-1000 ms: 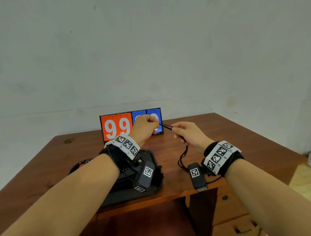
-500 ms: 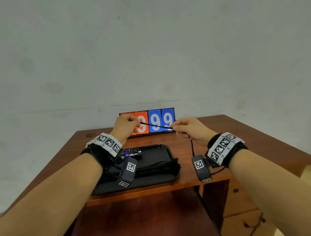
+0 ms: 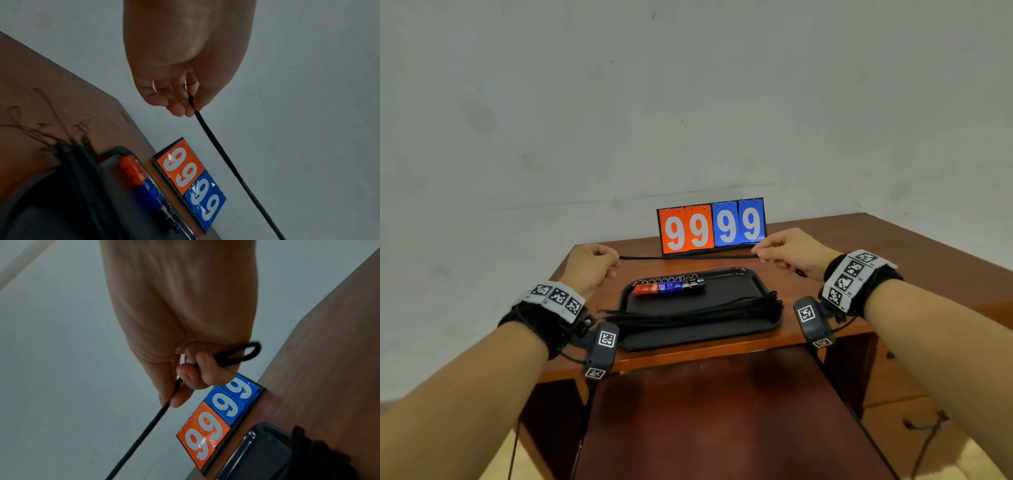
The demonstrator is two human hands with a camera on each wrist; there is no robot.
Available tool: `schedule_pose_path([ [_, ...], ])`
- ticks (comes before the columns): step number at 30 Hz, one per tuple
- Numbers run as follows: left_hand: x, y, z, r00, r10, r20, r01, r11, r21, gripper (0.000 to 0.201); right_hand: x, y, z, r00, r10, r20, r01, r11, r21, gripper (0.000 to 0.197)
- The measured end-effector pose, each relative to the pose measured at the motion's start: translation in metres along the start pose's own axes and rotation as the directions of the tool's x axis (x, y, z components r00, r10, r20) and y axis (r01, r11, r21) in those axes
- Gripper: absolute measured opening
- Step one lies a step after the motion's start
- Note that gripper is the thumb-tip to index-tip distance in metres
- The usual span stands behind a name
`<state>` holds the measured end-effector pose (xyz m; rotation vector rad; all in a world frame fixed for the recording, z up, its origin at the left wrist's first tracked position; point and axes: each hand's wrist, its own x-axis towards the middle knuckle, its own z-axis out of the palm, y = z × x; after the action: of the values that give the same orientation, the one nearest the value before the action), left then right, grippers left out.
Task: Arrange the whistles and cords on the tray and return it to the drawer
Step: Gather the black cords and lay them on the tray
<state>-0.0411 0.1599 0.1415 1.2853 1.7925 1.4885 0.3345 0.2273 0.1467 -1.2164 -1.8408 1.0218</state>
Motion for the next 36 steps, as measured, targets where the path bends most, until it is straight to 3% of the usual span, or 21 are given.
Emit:
schedule_pose_path([
  [11, -0.01, -0.046, -0.025, 0.998, 0.005, -0.056, 0.0, 0.996, 0.09, 0.016, 0.0, 0.035, 0.005, 0.998, 0.065, -0.016, -0.067, 0.986, -0.152, 0.012],
  [18, -0.009, -0.067, -0.019, 1.0, 0.008, 0.026, -0.015, 0.962, 0.272, 0.013, 0.002, 0.06, 0.005, 0.985, 0.165, -0.052, -0.172, 0.964, -0.201, 0.012],
  [24, -0.011, -0.076, -0.01, 0.992, 0.013, 0.128, -0.07, 0.892, 0.446, 0.018, 0.006, 0.071, 0.011, 0.988, 0.124, -0.093, -0.151, 0.907, -0.394, 0.011],
  [36, -0.013, -0.085, -0.003, 0.99, 0.026, 0.136, -0.104, 0.79, 0.604, 0.014, 0.011, 0.082, 0.02, 0.989, 0.101, -0.106, -0.135, 0.907, -0.4, 0.013],
])
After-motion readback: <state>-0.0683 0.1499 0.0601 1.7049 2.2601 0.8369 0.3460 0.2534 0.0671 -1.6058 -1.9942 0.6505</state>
